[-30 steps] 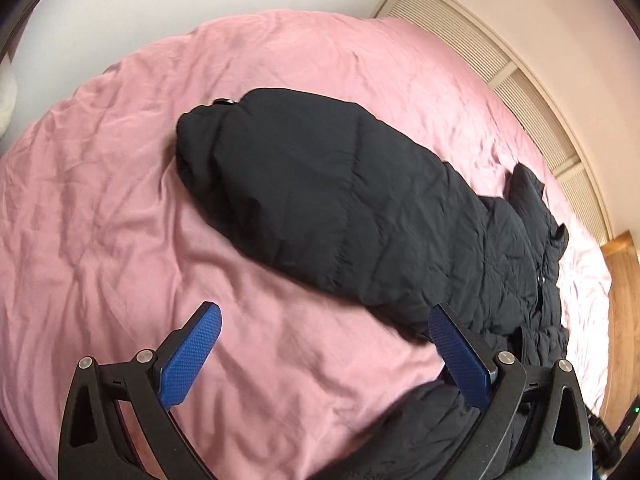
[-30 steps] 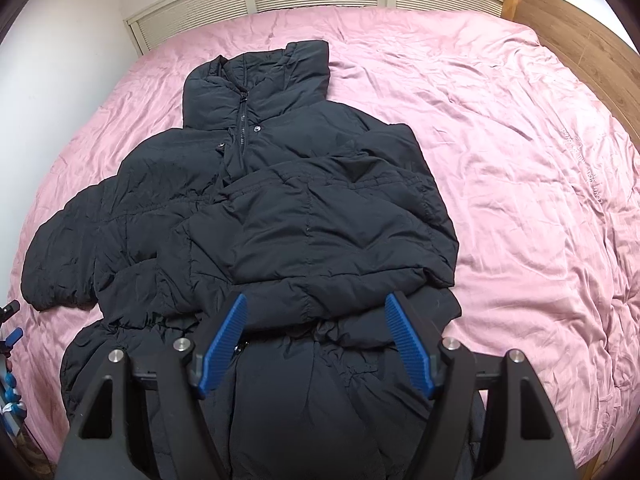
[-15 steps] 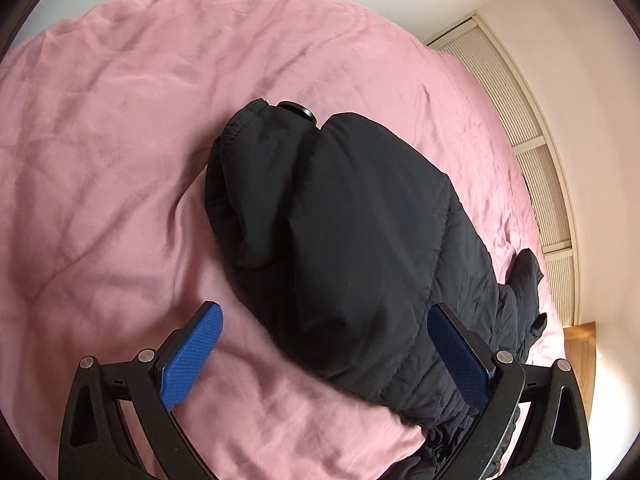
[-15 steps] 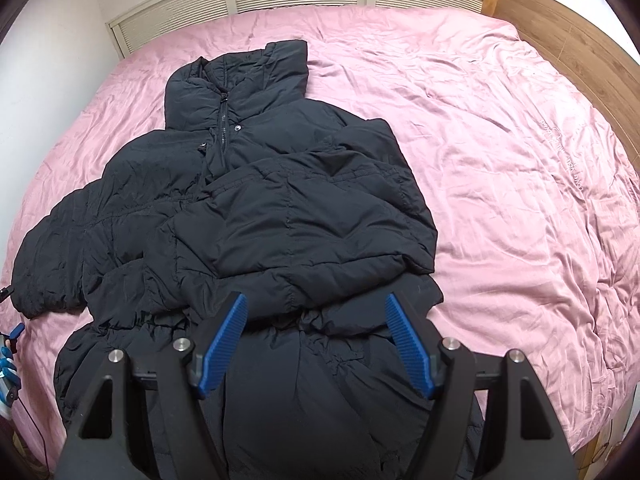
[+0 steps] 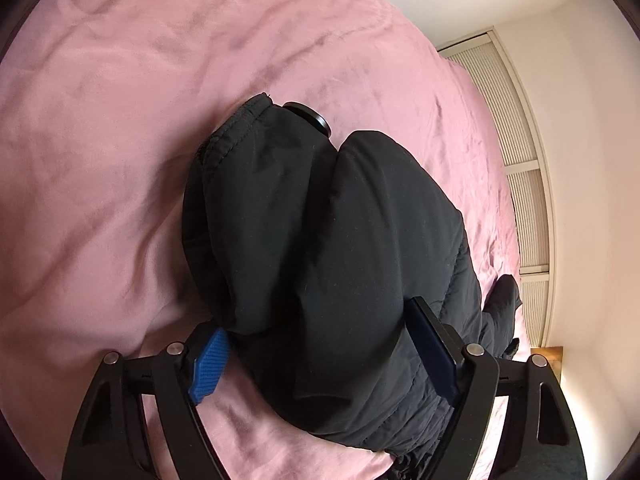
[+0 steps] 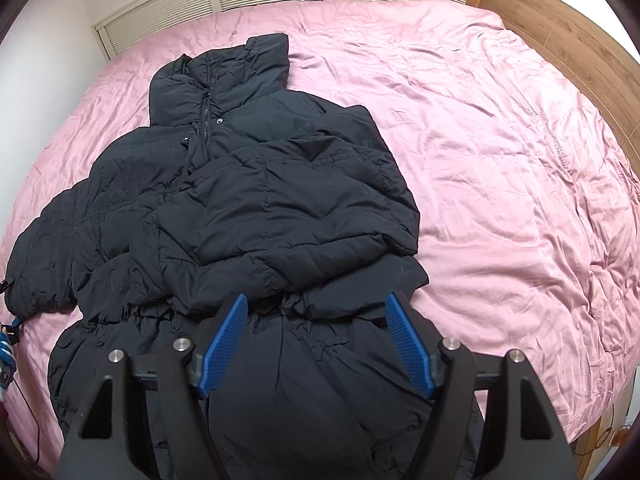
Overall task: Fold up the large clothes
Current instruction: 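Move the left tool to the other sleeve cuff and close on it, then carry the gripped sleeve across the coat body and release it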
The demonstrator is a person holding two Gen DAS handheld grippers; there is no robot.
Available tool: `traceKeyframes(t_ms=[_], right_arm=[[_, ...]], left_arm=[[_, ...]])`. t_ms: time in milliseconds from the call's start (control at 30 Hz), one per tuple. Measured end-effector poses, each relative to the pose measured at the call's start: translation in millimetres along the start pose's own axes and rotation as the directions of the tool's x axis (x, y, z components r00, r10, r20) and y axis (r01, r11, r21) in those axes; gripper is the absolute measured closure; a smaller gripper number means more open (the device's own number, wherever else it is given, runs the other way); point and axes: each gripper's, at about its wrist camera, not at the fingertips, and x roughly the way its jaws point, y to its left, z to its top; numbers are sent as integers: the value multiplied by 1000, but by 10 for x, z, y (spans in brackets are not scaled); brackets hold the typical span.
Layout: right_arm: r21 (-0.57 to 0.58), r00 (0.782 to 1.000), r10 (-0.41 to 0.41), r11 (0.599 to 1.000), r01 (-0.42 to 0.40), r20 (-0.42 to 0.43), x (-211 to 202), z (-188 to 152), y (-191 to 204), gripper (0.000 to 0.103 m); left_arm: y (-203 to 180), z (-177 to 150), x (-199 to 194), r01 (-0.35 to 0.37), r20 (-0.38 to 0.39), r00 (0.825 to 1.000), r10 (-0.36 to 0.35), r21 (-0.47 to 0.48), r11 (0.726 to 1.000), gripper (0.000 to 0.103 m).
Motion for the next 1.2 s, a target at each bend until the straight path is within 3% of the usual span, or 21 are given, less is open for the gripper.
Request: traceKeyframes(t_ms=[100,167,267,467,667,933,1200], right_arm=[[-4,1000,9,1000,-9,-2,9,-12,19,32],[-11,1000,14,1000,-14,0,8,-9,31,32],[-14,1000,24,1000,-24,4,4,1,25,32],[-11,999,40,999,-39,14,-9,21,-54,32],[11,998,53,999,-53,22,-27,16,-241,32],[52,996,66,996,-69,57,-106,55,-558,32],[81,995,70,994,-76,68,-125,-3,-863,32]], left_arm=[[-2,10,-18,34,2,999,-34,-15,999,49],[-38,5,-44,55,7,998,-55,-11,998,70],[-157,-12,-110,69,20,997,-69,14,998,80],[-497,-108,-297,59,44,997,-64,118,991,84],[-942,-320,-474,48,56,996,-64,254,966,84],[-1690,-696,-674,95,55,990,-129,413,906,85],[-2380,-1260,-491,163,-43,985,-167,550,819,85]])
